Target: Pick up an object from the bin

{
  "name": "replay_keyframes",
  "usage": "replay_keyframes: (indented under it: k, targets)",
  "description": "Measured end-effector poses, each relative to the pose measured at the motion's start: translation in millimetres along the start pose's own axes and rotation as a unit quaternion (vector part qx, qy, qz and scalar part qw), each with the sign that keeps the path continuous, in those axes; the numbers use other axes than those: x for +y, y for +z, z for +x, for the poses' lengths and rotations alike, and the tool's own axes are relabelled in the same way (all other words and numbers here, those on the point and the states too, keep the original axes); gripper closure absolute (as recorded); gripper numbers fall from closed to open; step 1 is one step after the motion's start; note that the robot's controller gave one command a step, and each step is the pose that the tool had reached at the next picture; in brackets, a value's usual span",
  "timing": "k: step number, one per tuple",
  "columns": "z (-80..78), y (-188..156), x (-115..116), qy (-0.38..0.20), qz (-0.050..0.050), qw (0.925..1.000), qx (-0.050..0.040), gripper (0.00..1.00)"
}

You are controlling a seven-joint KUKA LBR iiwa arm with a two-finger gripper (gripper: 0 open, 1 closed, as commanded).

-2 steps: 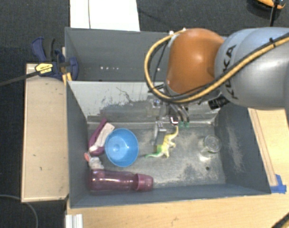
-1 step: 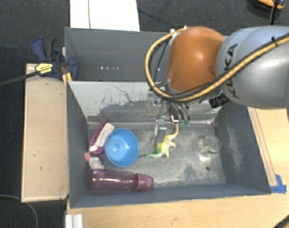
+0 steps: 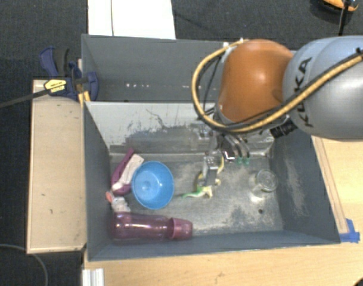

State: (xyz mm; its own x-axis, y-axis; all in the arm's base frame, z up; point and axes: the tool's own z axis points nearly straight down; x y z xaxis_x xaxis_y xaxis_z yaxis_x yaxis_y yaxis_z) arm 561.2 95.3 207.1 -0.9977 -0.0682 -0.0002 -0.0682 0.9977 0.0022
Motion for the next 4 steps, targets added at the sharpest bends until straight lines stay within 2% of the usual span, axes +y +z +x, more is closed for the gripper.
replay_keyframes:
  k: [1,2,3,4]
  targets:
    - [49.5,2,-24,-0.06,0.001,0.9982,-0.0028,0.0]
    - [51.4,43,-46,-0.046,0.0,0.9989,-0.0049,0.0]
    - [30.5,71,-60,-0.099,0.0,0.9951,-0.0019,0.0]
    - [12.8,82,-58,-0.101,0.0,0.9949,-0.0062,0.0]
